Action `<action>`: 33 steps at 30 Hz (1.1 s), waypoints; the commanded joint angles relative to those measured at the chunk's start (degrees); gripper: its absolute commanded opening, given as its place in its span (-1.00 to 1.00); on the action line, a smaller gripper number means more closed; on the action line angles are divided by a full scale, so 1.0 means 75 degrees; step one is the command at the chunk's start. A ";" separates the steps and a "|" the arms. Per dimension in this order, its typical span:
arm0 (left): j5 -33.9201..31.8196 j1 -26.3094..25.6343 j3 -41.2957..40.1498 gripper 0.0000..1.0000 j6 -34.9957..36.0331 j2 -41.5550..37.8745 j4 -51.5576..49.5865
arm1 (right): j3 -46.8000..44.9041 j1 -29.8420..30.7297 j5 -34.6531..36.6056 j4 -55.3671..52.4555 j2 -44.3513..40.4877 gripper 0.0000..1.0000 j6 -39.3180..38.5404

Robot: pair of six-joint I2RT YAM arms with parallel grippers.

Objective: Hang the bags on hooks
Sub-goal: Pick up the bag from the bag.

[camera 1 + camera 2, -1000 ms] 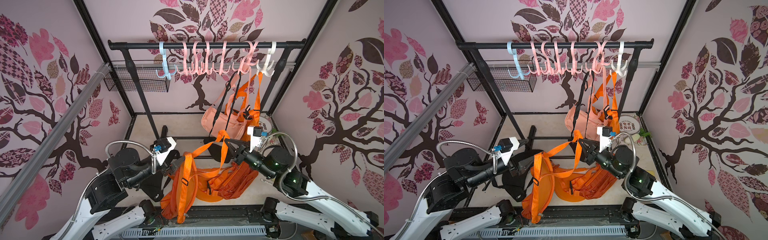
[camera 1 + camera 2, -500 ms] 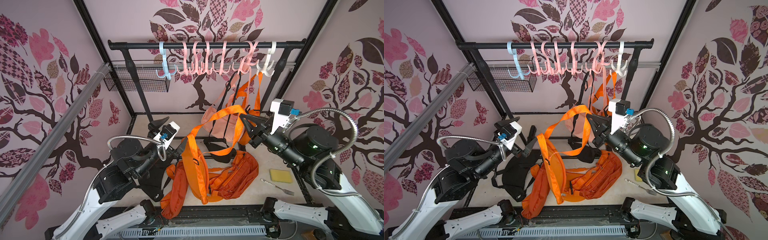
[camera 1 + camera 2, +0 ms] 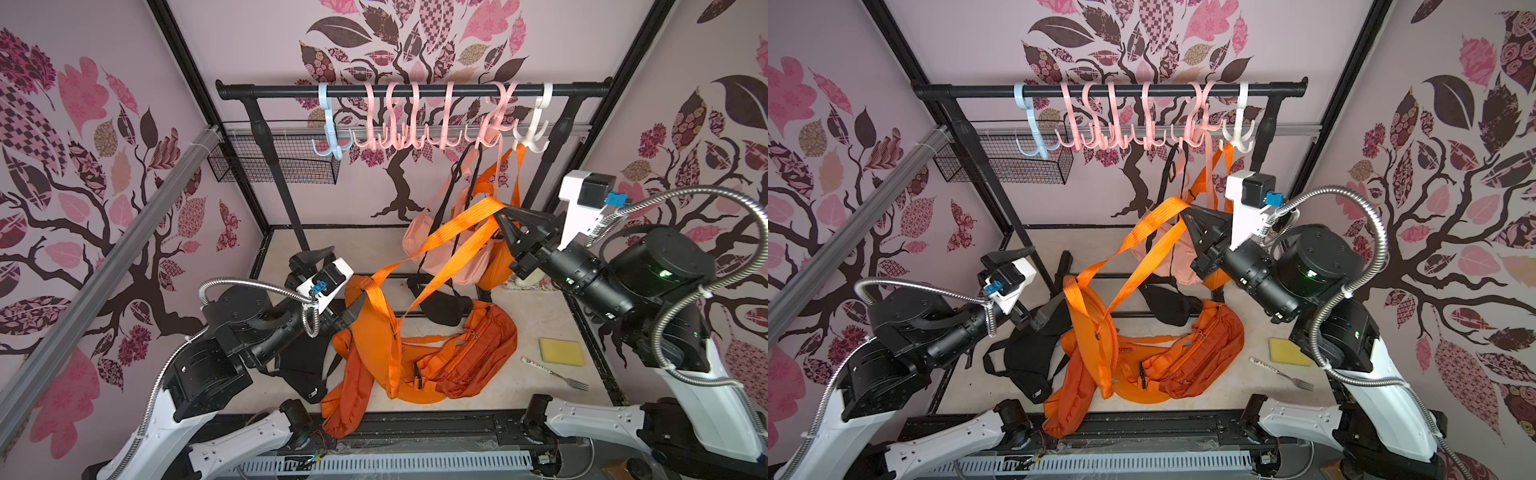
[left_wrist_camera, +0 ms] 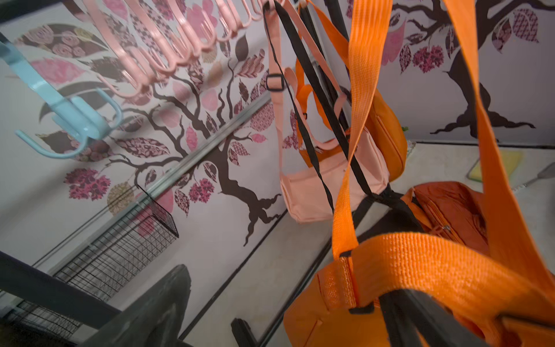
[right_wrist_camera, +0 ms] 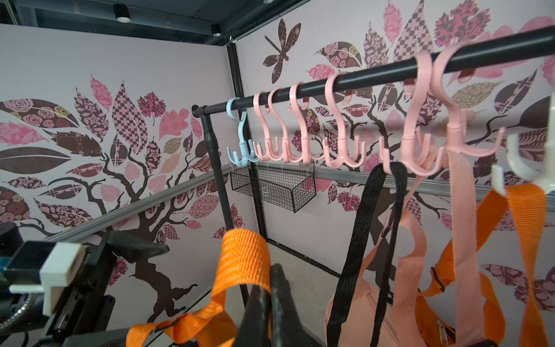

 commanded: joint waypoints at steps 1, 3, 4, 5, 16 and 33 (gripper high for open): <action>-0.0059 0.0011 -0.0802 0.96 -0.0306 -0.0119 -0.0629 | 0.0427 -0.0013 0.0259 0.0011 -0.0004 -1.00 -0.0225; -0.0191 0.0010 -0.1238 0.96 -0.0281 -0.0265 -0.0546 | 0.0599 -0.0011 0.0340 -0.0023 0.0035 -1.00 -0.0270; -0.0361 0.0007 -0.1410 0.97 -0.0237 -0.0355 -0.0439 | 0.0715 -0.0008 0.0405 -0.0050 0.0067 -1.00 -0.0314; -0.0510 0.0012 -0.1533 0.96 -0.0172 -0.0459 -0.0312 | 0.0828 -0.0011 0.0412 -0.0093 0.0093 -1.00 -0.0319; 0.1352 0.0013 0.0223 0.96 -0.1029 0.0341 0.1774 | 0.1085 -0.0008 -0.0924 -0.0657 0.0364 -1.00 -0.0026; 0.4859 0.0012 0.0516 0.54 -0.3228 0.2339 0.3736 | 0.1206 -0.0011 -0.1149 -0.0930 0.0447 -1.00 -0.0026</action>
